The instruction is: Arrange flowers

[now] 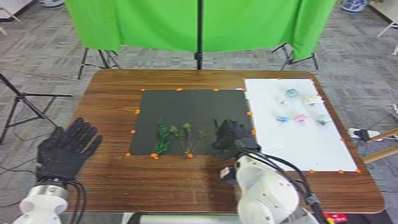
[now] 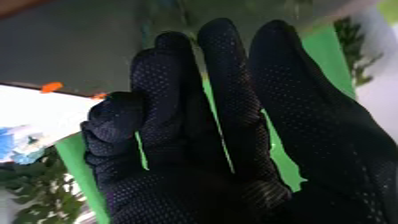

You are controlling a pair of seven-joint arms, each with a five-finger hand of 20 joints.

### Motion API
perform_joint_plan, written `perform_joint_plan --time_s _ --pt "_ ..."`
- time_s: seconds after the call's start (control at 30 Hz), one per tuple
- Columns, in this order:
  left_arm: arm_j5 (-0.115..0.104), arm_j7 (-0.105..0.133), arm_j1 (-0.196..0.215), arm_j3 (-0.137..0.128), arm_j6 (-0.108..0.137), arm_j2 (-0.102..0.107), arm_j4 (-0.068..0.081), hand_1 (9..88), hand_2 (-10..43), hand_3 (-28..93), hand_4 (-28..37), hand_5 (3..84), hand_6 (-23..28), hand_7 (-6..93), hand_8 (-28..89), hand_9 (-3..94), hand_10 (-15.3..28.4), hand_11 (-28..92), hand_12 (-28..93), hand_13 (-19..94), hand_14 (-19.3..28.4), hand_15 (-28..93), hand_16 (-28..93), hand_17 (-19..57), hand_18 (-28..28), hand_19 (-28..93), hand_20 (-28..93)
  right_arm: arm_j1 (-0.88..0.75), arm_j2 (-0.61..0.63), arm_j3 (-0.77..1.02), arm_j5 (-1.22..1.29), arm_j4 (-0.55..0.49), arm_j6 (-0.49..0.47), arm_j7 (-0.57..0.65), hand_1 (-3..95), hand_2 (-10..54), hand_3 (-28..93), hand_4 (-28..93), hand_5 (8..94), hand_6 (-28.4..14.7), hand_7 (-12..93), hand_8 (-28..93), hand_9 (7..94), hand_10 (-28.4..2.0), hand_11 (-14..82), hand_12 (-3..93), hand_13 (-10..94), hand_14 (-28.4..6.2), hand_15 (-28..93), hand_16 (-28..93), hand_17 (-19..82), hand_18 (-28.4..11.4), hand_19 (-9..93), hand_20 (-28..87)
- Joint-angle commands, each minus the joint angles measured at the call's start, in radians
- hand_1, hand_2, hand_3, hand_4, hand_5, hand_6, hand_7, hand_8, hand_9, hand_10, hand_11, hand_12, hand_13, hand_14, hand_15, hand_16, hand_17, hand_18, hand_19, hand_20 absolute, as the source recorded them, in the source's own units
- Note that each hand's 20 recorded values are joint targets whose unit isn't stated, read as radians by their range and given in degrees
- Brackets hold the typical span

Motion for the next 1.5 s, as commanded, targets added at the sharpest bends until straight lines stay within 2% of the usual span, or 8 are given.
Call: perform_joint_plan --time_s 0.03,0.33,0.53,0.63,0.8,1.17,1.47,1.5 --pt "0.021 -0.017 0.005 0.015 -0.036 -0.002 0.007 29.4 17.0 79 -28.2 49.9 9.0 18.8 -10 43.0 16.2 27 13 32 17.1 49 -7 -5.7 16.7 42 18 -0.003 0.007 0.048 0.006 -0.04 0.038 -0.016 53.5 -9.5 73 -24 72.9 -5.9 29 10 67.6 -20.6 23.2 19.8 59 -17.8 66 38 35 -28.4 92 46" --pt "0.03 -0.012 -0.04 0.036 -0.05 0.008 0.003 29.5 16.8 79 -28.1 49.8 8.8 18.6 -10 42.6 16.0 27 13 32 17.0 49 -7 -6.0 16.7 42 18 0.037 0.059 0.219 0.001 0.124 0.268 -0.145 50.7 -9.5 79 -27 61.2 -4.8 27 -9 59.2 -19.4 21.4 18.1 54 -14.4 61 37 33 -25.2 89 46" --pt "0.045 -0.006 -0.058 0.047 -0.06 0.006 0.002 29.6 16.8 78 -28.2 49.7 8.9 18.6 -10 42.6 16.0 27 13 32 17.0 49 -7 -6.0 16.7 42 18 0.073 0.073 0.279 -0.027 0.17 0.234 -0.022 49.0 -9.5 85 -28 55.0 -4.2 24 -15 51.9 -18.7 17.3 15.8 48 -16.2 55 21 30 -25.2 84 44" --pt "0.02 -0.006 -0.062 0.048 -0.048 0.004 0.005 29.5 16.7 78 -28.2 49.7 8.9 18.4 -10 42.6 16.0 27 13 32 17.0 49 -7 -6.0 16.7 42 18 0.085 0.076 0.293 -0.053 0.2 0.221 -0.026 49.4 -9.5 85 -28 55.1 -4.3 23 -15 50.7 -18.5 16.6 15.4 48 -16.9 56 20 31 -26.0 86 44" --pt "0.023 -0.006 -0.058 0.05 -0.049 0.0 0.006 29.5 16.7 78 -28.3 49.7 8.9 18.4 -10 42.6 16.1 27 13 32 17.0 49 -7 -6.0 16.7 42 18 0.121 0.074 0.288 -0.081 0.253 0.259 -0.016 51.3 -9.5 84 -28 54.2 -3.9 23 -15 49.2 -17.7 16.0 14.7 47 -17.2 58 20 31 -26.2 86 45" --pt "0.013 0.0 -0.06 0.056 -0.027 0.001 0.006 29.4 16.6 78 -28.3 49.7 8.9 18.6 -10 42.5 16.0 27 13 31 16.9 49 -7 -6.0 16.8 42 18 0.104 0.058 0.343 -0.044 0.268 0.059 -0.008 59.9 -9.5 82 -28 51.0 -2.1 22 -15 43.1 -15.1 12.9 12.7 43 -14.8 55 23 30 -24.6 86 46" --pt "0.006 0.0 -0.054 0.056 -0.021 -0.003 0.004 29.2 16.3 78 -28.3 49.8 8.9 18.6 -10 41.8 15.9 27 13 29 16.5 48 -7 -6.0 16.7 42 18 0.097 0.055 0.318 -0.065 0.316 0.168 0.002 66.4 -9.5 72 -28 60.7 -0.1 23 -14 56.5 -15.3 19.1 17.5 50 -10.8 53 38 31 -23.0 85 46" --pt "0.004 -0.001 -0.054 0.055 -0.02 -0.004 0.004 29.2 16.3 78 -28.3 49.8 8.9 18.6 -10 41.8 15.9 27 13 29 16.5 48 -7 -6.0 16.7 42 18 0.1 0.056 0.311 -0.076 0.325 0.19 0.0 66.0 -9.5 71 -28 63.8 -0.4 25 -9 64.6 -13.9 15.5 27.6 52 -11.0 56 41 32 -22.9 86 47"
